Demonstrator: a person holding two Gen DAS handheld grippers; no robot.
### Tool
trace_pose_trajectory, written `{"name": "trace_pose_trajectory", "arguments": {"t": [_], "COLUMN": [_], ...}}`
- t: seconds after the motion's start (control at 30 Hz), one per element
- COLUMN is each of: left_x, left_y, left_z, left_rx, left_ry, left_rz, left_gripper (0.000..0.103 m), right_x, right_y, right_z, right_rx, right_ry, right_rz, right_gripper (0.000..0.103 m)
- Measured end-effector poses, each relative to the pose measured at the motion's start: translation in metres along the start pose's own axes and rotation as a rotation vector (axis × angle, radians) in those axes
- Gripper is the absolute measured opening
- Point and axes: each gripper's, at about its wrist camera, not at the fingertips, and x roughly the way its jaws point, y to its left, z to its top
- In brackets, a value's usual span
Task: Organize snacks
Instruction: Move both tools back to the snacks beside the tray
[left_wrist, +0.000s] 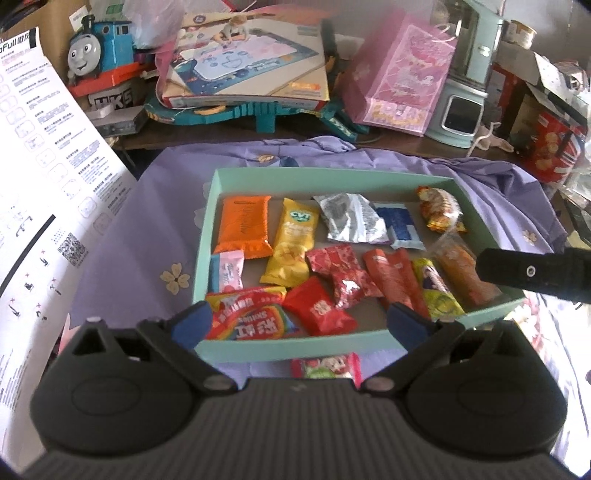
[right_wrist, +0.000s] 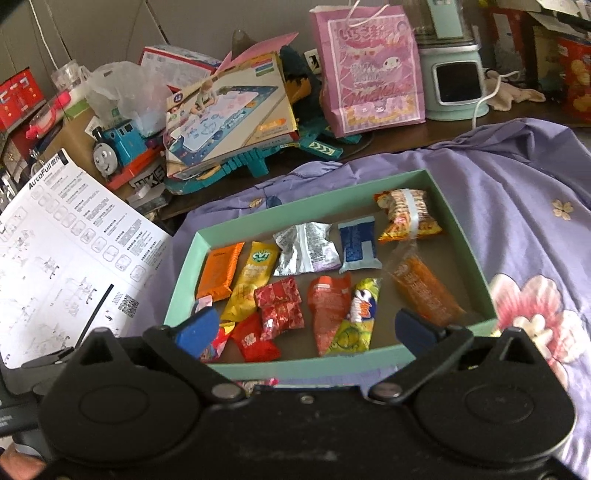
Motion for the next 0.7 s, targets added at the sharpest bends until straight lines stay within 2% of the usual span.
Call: {"name": "trace_pose_trajectory", "arguments": {"t": [0.23,0.53,0.7], "left_x": [-0.021,-0.019,-0.017], "left_y": [-0.003,0.011,0.018], "left_z": [-0.033,-0.102,-0.131], "left_rx": [0.028,-0.025,-0.076], "left_ry": [0.032,0.194,0.264], "left_rz": [-0.007,0.026,0.038], "left_gripper": [0.103,0.103,0.103], "right_x": [-0.033,-0.039,-0.034], "right_y": [-0.017,-0.05,-0.053], "right_z": [-0.029,-0.084,-0.109], "right_rx": [0.027,0.103,0.116], "right_ry": [-0.015,0.063,0.104], "right_rz": [-0.011,-0.036,-0.045], "right_gripper": [0.103,0.103,0.103]}}
